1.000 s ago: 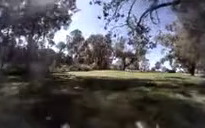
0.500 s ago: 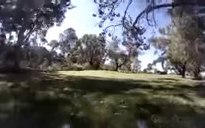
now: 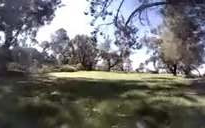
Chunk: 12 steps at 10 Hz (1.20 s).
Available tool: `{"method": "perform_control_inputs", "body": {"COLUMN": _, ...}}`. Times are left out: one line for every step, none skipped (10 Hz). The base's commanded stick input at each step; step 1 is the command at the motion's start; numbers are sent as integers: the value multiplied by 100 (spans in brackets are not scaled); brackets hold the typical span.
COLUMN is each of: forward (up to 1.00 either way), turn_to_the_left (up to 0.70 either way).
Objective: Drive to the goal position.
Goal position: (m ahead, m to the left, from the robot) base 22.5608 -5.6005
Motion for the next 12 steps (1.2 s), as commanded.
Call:
{"method": "perform_control_inputs", "body": {"forward": 70, "turn_to_the_left": -27}}
{"method": "perform_control_inputs", "body": {"forward": 70, "turn_to_the_left": -27}}
{"method": "perform_control_inputs", "body": {"forward": 70, "turn_to_the_left": -27}}
{"method": "perform_control_inputs", "body": {"forward": 70, "turn_to_the_left": -27}}
{"method": "perform_control_inputs", "body": {"forward": 70, "turn_to_the_left": -27}}
{"method": "perform_control_inputs", "body": {"forward": 70, "turn_to_the_left": -27}}
{"method": "perform_control_inputs", "body": {"forward": 70, "turn_to_the_left": -27}}
{"method": "perform_control_inputs", "body": {"forward": 70, "turn_to_the_left": -27}}
{"method": "perform_control_inputs", "body": {"forward": 70, "turn_to_the_left": -27}}
{"method": "perform_control_inputs", "body": {"forward": 70, "turn_to_the_left": -27}}
{"method": "perform_control_inputs", "body": {"forward": 70, "turn_to_the_left": -27}}
{"method": "perform_control_inputs", "body": {"forward": 70, "turn_to_the_left": -27}}
